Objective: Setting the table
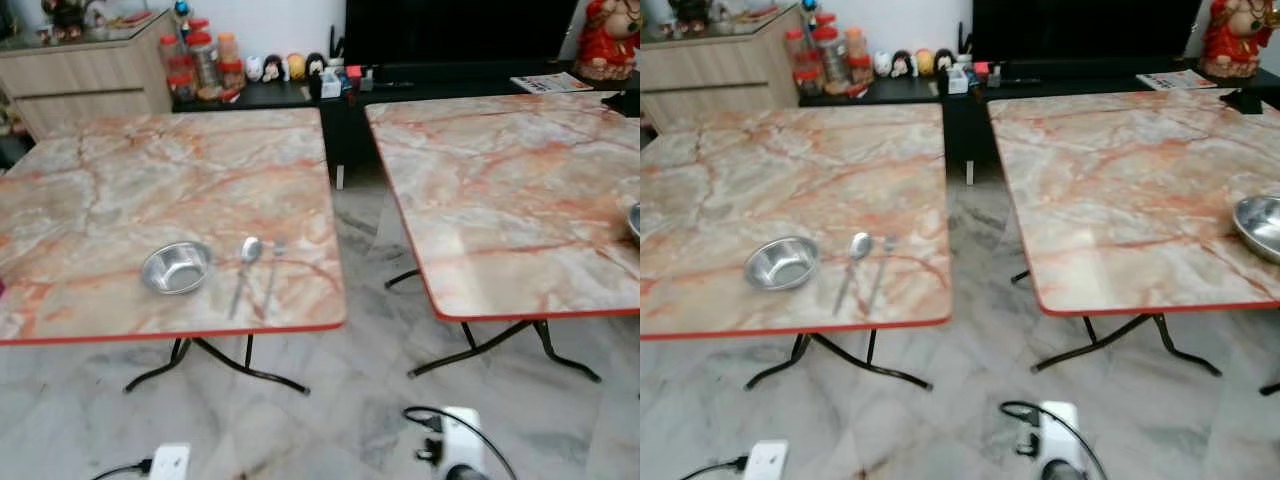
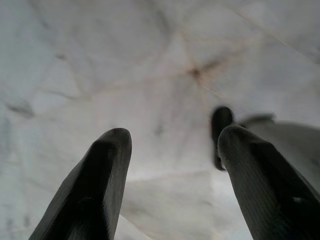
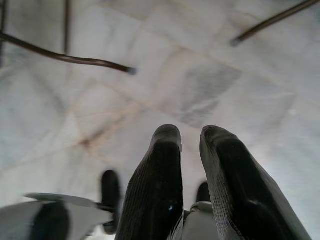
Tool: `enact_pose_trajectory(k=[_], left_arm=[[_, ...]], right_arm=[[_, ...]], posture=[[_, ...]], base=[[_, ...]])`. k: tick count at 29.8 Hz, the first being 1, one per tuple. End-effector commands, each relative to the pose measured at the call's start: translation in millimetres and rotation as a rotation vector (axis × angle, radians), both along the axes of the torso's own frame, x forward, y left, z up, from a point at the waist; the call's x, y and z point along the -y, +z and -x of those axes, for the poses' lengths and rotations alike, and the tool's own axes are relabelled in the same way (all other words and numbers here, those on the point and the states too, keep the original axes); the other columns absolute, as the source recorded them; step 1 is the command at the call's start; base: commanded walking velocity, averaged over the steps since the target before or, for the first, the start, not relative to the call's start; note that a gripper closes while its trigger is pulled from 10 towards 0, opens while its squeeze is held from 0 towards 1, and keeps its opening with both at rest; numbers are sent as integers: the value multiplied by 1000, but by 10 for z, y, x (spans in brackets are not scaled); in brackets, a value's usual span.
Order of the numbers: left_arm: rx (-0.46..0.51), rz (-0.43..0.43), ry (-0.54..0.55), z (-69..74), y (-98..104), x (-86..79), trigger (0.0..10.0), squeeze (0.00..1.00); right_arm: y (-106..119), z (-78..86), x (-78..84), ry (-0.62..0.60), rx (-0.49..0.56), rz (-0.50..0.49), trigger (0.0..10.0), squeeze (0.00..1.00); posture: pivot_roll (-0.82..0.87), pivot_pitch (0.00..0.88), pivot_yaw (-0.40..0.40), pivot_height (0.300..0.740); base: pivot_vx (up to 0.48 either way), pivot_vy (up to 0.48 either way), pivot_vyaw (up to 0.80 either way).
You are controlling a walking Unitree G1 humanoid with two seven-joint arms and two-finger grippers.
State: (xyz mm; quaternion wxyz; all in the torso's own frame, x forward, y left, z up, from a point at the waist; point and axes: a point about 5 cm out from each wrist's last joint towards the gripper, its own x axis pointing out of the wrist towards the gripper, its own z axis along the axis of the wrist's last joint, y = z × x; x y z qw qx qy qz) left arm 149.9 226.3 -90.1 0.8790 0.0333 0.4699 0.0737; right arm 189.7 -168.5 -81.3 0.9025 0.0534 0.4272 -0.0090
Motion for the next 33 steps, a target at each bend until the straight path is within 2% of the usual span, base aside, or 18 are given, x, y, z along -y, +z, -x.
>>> enact_pose_trajectory(k=[1,6,9,13,16,17,18,19,21,22,23,24,26,27,29,32,33], left_arm=[[13,16,13,-44,5,57,10000,0],[30,25,38,-74,15,71,10000,0],[51,26,42,-105,28,86,10000,0],[118,29,26,-235,91,116,10000,0],[252,23,25,-472,236,138,10000,0],[364,21,27,-630,362,153,10000,0],[429,23,30,-711,439,160,10000,0],[534,21,32,-828,571,174,10000,0],[552,20,32,-846,595,178,10000,0],[600,10,30,-880,657,182,10000,0],[710,-7,25,-940,813,205,10000,0],[766,-10,20,-961,895,222,10000,0],[803,-8,16,-972,954,238,10000,0],[903,-11,7,-973,1139,282,10000,0],[990,-29,12,-948,1341,307,10000,0],[1031,-43,17,-921,1449,310,10000,0],[1067,-53,21,-886,1551,311,10000,0]], right_arm=[[10,3,127,-22,-1,24,10000,0],[11,-1,136,-23,-4,25,10000,0],[14,-5,132,-29,-2,20,10000,0],[14,-6,129,-29,-1,17,10000,0],[15,-7,137,-33,0,16,10000,0],[15,-5,143,-34,-1,17,10000,0],[15,-4,146,-35,-1,18,10000,0],[15,-3,152,-37,-1,18,10000,0],[15,-3,153,-37,-1,18,10000,0],[14,-2,153,-36,-2,19,10000,0],[15,-3,154,-33,-2,20,10000,0],[16,-5,154,-32,-2,20,10000,0],[16,-6,154,-30,-2,19,10000,0],[19,-13,148,-27,-2,19,10000,0],[22,-21,141,-22,-1,19,10000,0],[24,-26,137,-20,0,18,10000,0],[25,-29,134,-18,1,17,10000,0]], posture=[[29,0,19,740],[41,0,7,740],[39,0,7,740],[39,0,8,740],[45,0,6,740],[49,0,6,740],[51,0,4,740],[58,0,1,740],[58,0,1,740],[63,0,0,740],[73,0,-6,740],[76,0,-8,740],[79,0,-9,740],[89,0,-11,740],[91,0,-11,740],[99,0,-12,740],[101,0,-12,740]], base=[[0,480,0],[0,423,0],[0,0,0],[0,0,0],[0,0,0],[0,0,0],[0,0,0],[0,0,0],[0,0,0],[0,0,0],[0,0,0],[0,0,0],[0,0,0],[0,0,0],[0,0,0],[0,0,0],[0,0,0]])
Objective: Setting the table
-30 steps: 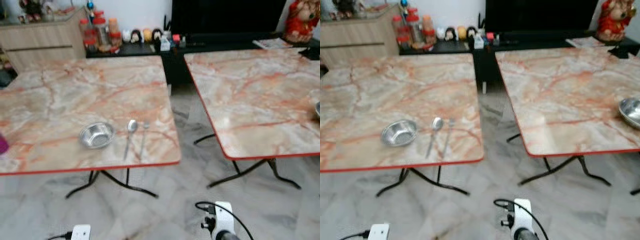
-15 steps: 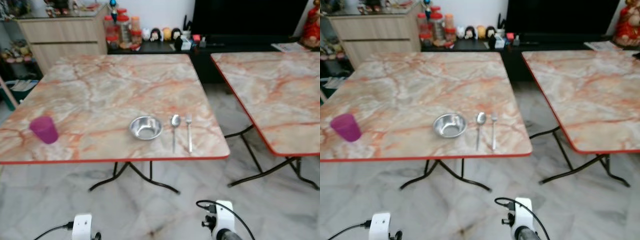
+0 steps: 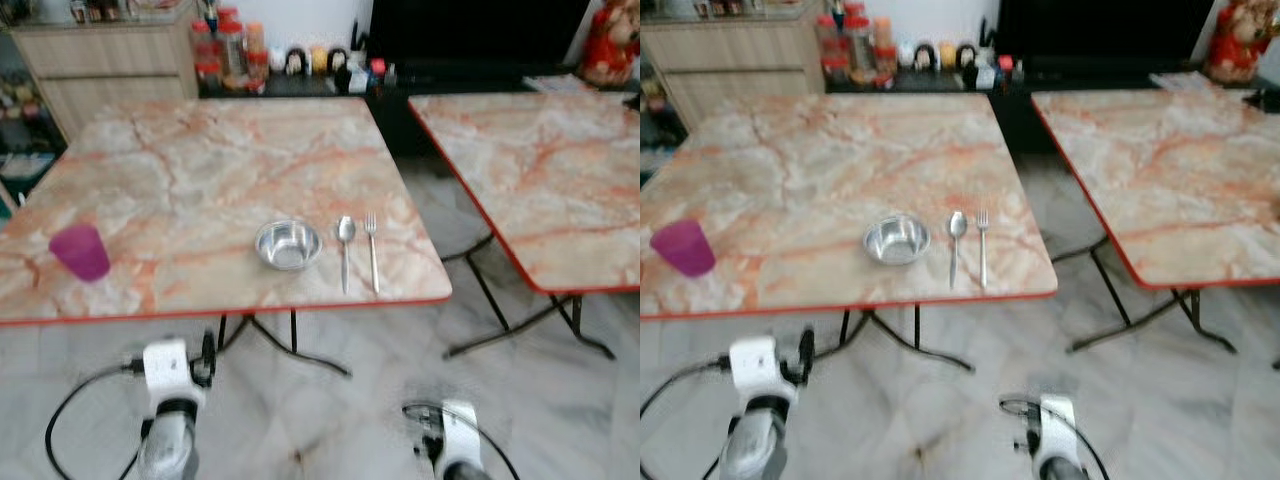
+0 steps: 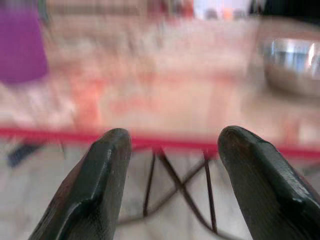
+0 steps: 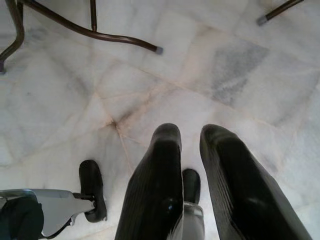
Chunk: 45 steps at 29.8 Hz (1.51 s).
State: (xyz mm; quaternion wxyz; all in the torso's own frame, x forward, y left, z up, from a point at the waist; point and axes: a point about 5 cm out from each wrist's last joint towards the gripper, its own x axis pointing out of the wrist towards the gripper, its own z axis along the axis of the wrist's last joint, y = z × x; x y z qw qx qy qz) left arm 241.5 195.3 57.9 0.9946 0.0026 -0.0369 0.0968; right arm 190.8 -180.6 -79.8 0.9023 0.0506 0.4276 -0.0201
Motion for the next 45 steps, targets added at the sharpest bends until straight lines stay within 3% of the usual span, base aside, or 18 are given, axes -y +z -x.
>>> enact_pose_trajectory(k=[1,3,5,7,8,9,11,13,20,45], left_arm=[[13,-13,9,31,71,1,10000,0],[23,-14,12,54,114,4,10000,0],[78,-43,-16,52,367,70,10000,0],[106,-40,-94,-102,613,214,10000,0],[106,-40,-94,-102,613,214,10000,0],[112,-9,-128,-225,674,281,10000,0],[106,39,-156,-340,694,339,10000,0],[96,44,-197,-512,717,417,10000,0],[106,73,-222,-708,884,506,10000,0],[126,121,-211,-767,944,481,10000,0]], right_arm=[[10,-18,13,-1,3,3,10000,0],[10,-18,12,0,3,2,10000,0],[2,-9,-12,9,-2,0,10000,0],[-8,3,-47,21,-8,-4,10000,0],[-8,3,-47,21,-8,-4,10000,0],[-8,2,-58,21,-8,-6,10000,0],[-8,-1,-68,19,-6,-9,10000,0],[-6,-5,-77,10,-3,-12,10000,0],[-16,22,-44,-30,-2,-8,10000,0],[-46,85,-17,-36,-26,5,10000,0]], posture=[[101,0,-12,740],[101,0,-12,740],[128,0,-17,740],[127,0,-16,740],[127,0,-16,740],[123,0,-12,740],[115,0,-6,740],[99,0,7,740],[99,0,23,740],[71,0,27,740]], base=[[0,0,0],[0,0,0],[0,0,0],[0,0,0],[0,0,0],[0,0,0],[0,0,0],[0,0,0],[0,0,0],[258,0,0]])
